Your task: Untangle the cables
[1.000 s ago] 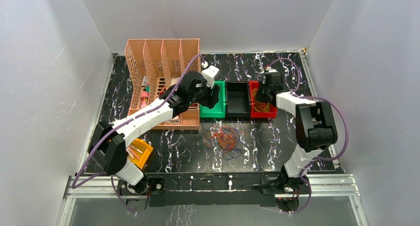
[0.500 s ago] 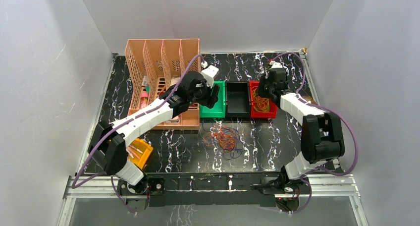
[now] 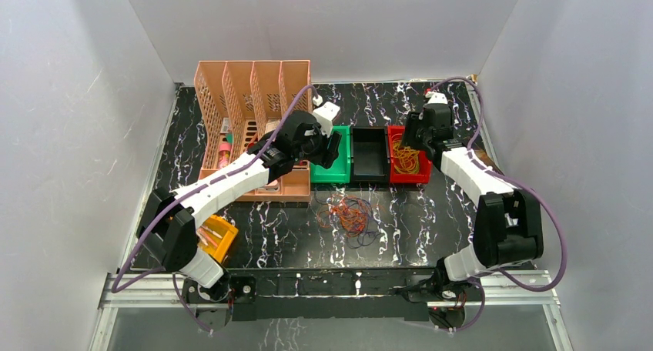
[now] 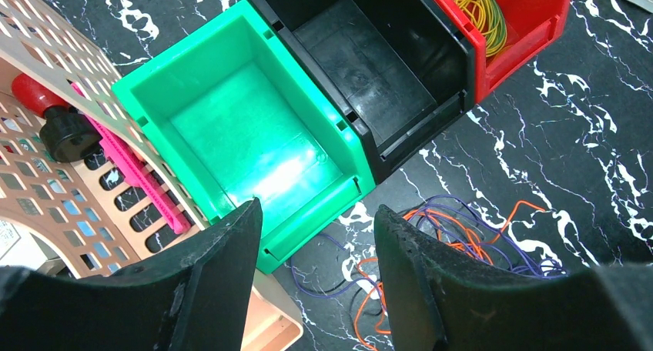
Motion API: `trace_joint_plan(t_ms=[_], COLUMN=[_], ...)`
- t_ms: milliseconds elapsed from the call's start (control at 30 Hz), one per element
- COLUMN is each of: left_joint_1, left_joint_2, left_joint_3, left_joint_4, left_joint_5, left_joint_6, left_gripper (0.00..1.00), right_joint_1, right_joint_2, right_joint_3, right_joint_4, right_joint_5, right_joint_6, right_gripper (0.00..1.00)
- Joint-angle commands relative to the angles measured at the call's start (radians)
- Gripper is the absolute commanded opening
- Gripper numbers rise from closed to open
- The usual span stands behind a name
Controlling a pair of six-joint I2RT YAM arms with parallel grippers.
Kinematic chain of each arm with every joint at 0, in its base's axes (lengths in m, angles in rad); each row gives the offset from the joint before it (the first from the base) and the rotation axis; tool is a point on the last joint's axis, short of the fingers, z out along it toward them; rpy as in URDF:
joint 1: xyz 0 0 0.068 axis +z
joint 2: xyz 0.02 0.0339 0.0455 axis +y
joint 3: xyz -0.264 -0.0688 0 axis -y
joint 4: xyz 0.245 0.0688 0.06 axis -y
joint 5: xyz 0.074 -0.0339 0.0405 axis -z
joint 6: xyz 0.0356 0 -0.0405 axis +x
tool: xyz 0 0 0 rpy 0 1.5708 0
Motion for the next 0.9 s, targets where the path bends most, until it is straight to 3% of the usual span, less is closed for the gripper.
trace_joint_plan(t_ms=[0, 133, 333, 600, 867], left_joint_1=[0.001, 0.001, 0.001, -0.001, -0.093], left_joint_2=[-0.024, -0.025, -0.027, -0.032, -0.086], left_joint_3=[-0.003, -0.002, -0.001, 0.008, -0.120], left_joint_4=[-0.004, -0.005, -0.011, -0.039, -0.051], left_joint_5=[-0.006, -0.008, -0.010, 0.046, 0.010], left_joint_6=[0.011, 0.014, 0.019, -0.031, -0.141], left_gripper=[0.55, 0.55, 0.55, 0.53, 0.53], right_joint_1=[0.002, 0.002, 0.003, 0.002, 0.002], right_joint_2=[-0.054, -0.075, -0.137, -0.313, -0.448], right_joint_3=[0.022, 0.016, -0.015, -0.114, -0.275], right_joint_4=[-0.008, -0.007, -0.010, -0.163, -0.226], right_joint_5=[0.044, 0.032, -0.183, -0.323, -0.476], right_joint_6=[-0.028, -0.029, -0.024, 0.020, 0.107], right_gripper=[0.58, 0.56, 0.56, 0.56, 0.56])
